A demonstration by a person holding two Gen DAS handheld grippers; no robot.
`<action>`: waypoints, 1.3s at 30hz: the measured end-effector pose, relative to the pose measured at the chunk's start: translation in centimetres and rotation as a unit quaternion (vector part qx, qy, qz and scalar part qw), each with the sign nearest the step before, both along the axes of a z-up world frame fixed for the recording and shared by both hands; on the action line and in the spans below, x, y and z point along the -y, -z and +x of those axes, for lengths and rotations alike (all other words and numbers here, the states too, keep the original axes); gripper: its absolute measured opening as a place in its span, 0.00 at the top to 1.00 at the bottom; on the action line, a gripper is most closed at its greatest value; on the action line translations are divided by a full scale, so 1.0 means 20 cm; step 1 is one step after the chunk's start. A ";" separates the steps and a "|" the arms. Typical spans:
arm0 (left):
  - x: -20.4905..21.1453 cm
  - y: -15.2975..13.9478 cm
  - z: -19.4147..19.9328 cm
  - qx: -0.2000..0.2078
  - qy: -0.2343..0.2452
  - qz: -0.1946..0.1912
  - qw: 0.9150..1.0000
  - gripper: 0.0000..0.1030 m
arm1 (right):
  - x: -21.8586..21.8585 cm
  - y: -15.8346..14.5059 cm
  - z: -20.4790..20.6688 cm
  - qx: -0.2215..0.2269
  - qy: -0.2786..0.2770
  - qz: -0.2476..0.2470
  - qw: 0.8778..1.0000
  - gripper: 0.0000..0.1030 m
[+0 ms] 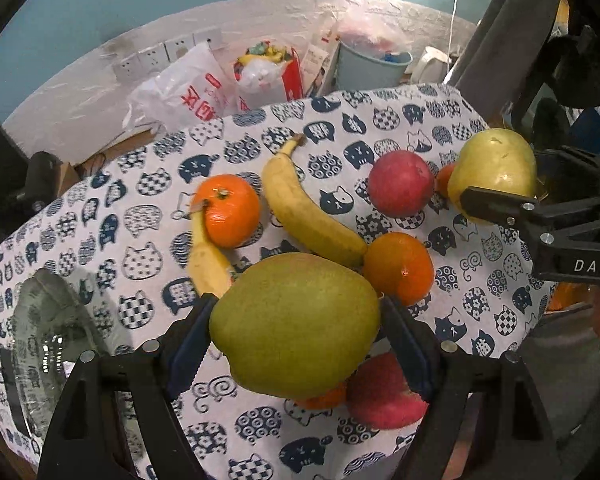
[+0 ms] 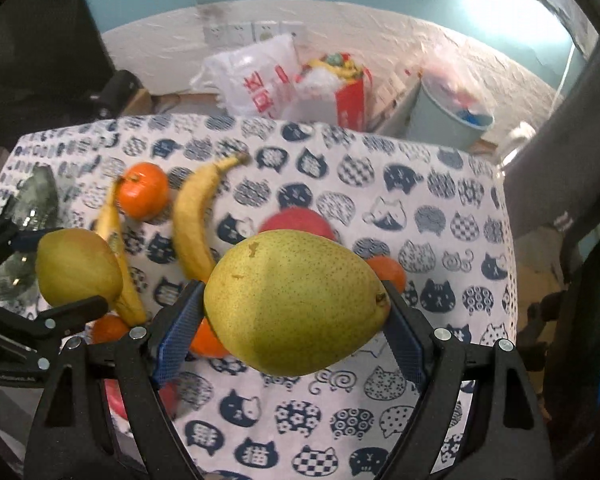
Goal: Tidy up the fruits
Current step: 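Carry the pear in the left tool onto the glass plate while the right tool carries its pear there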
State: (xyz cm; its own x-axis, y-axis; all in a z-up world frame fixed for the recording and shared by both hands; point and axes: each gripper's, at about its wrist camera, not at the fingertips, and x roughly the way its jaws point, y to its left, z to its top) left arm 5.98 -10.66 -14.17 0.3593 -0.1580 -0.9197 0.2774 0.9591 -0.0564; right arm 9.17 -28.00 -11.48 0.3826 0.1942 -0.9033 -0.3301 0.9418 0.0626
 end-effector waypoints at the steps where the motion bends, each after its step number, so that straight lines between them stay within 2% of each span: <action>1: -0.01 -0.02 -0.01 0.005 -0.002 0.001 1.000 0.19 | -0.02 -0.01 0.00 0.002 -0.004 0.002 1.000 0.18; 20: -0.45 -0.18 -0.18 0.030 -0.074 -0.016 0.997 0.19 | -0.50 -0.21 -0.08 0.039 -0.100 0.037 0.994 0.18; 31: -0.74 -0.20 -0.27 0.040 -0.124 -0.014 0.991 0.20 | -0.85 -0.24 -0.10 0.031 -0.152 0.050 0.987 0.18; 39: -0.97 -0.15 -0.32 0.037 -0.166 -0.015 0.985 0.20 | -1.10 -0.22 -0.11 0.018 -0.183 0.061 0.981 0.18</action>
State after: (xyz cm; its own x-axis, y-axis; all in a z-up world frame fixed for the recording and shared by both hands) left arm -0.50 8.65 -11.20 0.4626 -0.0475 -0.8853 -0.0466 0.9959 -0.0778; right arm 7.03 -5.97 -7.11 0.2990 0.4304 -0.8516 -0.6492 0.7459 0.1490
